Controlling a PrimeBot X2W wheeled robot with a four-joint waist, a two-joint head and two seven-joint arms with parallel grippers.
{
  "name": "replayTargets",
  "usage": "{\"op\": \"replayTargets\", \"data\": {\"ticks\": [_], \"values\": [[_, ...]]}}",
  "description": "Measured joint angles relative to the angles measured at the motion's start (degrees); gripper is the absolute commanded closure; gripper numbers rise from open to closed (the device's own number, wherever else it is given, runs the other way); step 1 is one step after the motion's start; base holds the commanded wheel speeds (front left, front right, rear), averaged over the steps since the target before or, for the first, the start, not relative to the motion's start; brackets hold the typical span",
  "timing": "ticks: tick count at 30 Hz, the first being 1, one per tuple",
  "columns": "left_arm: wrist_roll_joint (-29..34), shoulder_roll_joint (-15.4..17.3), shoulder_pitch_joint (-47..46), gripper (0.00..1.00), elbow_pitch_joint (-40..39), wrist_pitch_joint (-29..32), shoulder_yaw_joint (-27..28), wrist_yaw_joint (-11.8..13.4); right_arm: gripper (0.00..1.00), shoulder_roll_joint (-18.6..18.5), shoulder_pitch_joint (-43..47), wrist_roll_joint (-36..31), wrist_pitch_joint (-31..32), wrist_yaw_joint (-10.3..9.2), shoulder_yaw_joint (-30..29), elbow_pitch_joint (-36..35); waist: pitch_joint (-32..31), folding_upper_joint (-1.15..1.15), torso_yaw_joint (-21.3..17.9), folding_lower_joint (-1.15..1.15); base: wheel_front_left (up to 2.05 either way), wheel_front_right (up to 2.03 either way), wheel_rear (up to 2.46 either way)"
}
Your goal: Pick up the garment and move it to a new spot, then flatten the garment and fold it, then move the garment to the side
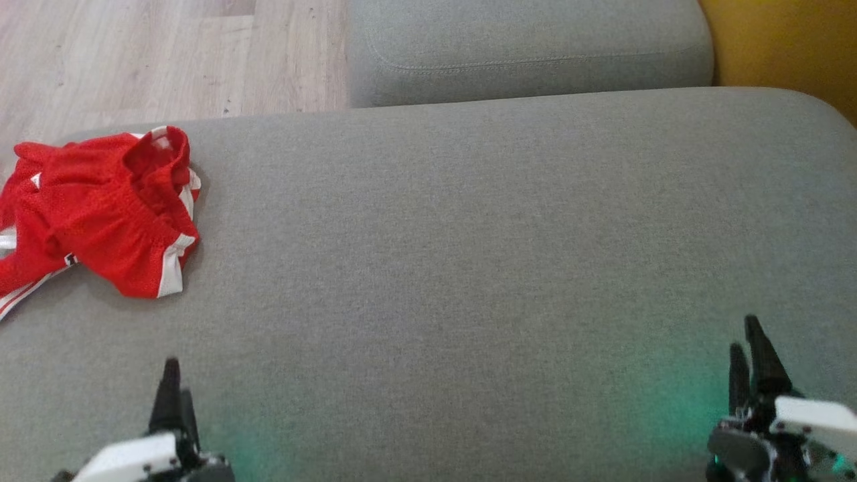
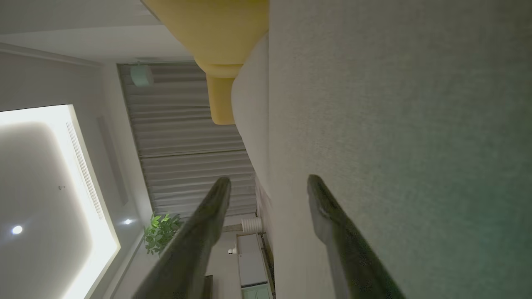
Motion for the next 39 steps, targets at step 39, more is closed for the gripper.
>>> {"op": "replayTargets", "data": {"ticks": [39], "values": [[17.01, -0.10, 2.81, 0.00, -7.19, -6.05, -4.91, 2.18, 0.00, 0.03, 2.91, -17.24, -5.98, -0.03, 3.19, -5.09, -1.44, 0.00, 0.12, 0.00, 0.00, 0.00, 0.00]]}}
